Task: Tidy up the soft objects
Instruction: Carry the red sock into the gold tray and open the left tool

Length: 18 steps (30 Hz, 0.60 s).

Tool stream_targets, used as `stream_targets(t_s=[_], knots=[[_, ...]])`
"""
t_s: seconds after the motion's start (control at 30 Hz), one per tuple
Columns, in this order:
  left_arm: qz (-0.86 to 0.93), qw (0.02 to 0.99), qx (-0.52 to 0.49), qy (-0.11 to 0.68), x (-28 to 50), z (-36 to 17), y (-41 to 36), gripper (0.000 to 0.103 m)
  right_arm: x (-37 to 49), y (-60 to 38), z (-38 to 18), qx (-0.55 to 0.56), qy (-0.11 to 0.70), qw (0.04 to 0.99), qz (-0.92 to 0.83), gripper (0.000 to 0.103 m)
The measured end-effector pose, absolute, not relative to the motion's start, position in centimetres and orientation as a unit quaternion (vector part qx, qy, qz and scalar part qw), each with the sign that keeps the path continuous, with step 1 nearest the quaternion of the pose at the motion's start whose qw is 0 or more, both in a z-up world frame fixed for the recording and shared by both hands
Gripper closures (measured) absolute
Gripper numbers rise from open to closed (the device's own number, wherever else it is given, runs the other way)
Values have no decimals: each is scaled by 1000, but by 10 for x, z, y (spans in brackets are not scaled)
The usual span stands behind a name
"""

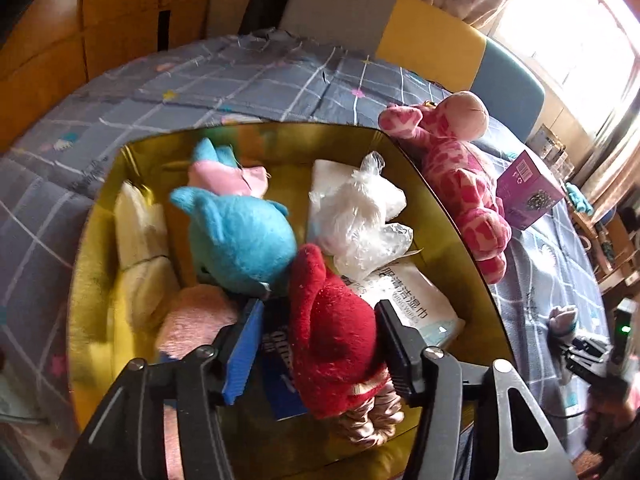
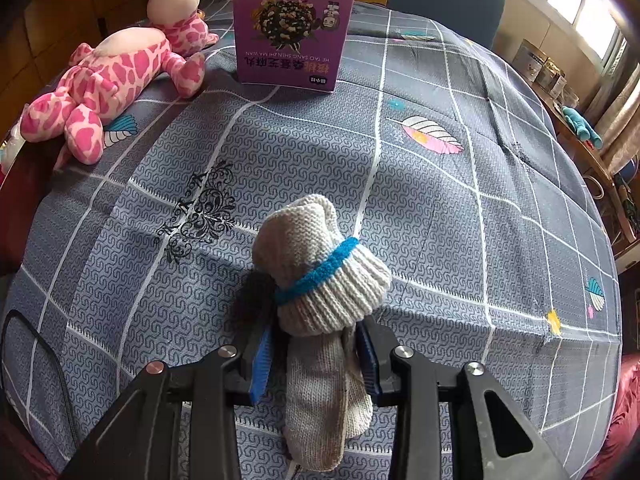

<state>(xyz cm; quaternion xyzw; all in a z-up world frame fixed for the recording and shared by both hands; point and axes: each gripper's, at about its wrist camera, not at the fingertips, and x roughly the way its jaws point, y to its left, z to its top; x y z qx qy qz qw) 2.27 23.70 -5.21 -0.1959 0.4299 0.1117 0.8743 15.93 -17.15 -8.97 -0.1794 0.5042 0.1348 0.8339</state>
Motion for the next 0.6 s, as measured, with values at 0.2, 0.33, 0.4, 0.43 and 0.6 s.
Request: stream_targets(t_s=[0.2,0.33,0.4,0.43,0.6], knots=[[141,878,-166,425,5,-42,233,39,160,-172,-90,-181,503,834,134,67],[168,882,-151,414,-6,-33,231,39,159,-172,-90,-184,502,835,132,67],[176,886,-139,407,-12,-28,228,39,158,-172,-90,-184,502,835,132,67],[179,888,-132,403,-15,-25,227,39,159,-172,-90,-185,502,835,132,67],[185,895,-120,388,-27,-16,223,37,158,-171,-89,-190,501,835,126,68]])
